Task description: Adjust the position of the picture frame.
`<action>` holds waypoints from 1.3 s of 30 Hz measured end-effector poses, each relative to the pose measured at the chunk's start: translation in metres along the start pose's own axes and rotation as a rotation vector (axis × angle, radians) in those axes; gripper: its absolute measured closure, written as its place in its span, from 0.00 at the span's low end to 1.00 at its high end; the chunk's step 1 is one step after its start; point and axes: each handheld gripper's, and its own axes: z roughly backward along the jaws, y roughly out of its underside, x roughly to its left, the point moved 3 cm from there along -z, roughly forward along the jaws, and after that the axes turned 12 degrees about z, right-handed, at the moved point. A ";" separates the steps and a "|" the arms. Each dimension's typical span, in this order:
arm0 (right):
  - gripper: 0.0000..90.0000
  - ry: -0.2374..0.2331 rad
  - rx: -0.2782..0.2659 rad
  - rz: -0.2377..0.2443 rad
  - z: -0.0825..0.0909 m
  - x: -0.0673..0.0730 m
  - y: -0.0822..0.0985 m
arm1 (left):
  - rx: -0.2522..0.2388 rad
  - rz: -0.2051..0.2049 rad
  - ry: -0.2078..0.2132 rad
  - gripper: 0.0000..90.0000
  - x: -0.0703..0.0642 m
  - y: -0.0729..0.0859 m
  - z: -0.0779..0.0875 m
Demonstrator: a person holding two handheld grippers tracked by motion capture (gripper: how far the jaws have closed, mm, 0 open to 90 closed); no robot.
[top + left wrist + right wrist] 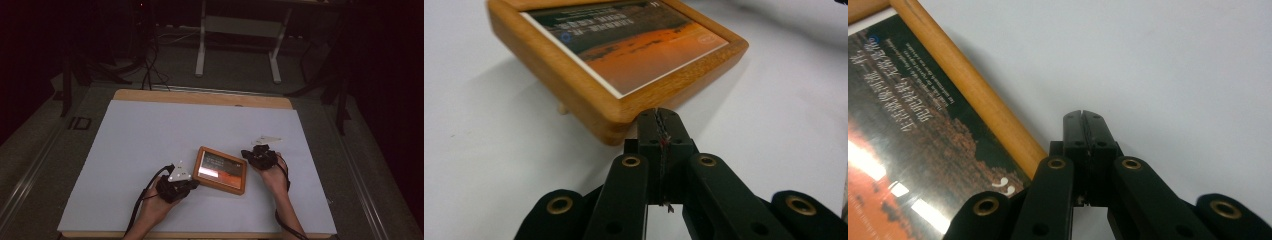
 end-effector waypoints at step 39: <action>1.00 -0.109 0.074 0.098 0.006 0.037 0.008 | -0.001 0.134 -0.114 1.00 0.041 -0.007 -0.008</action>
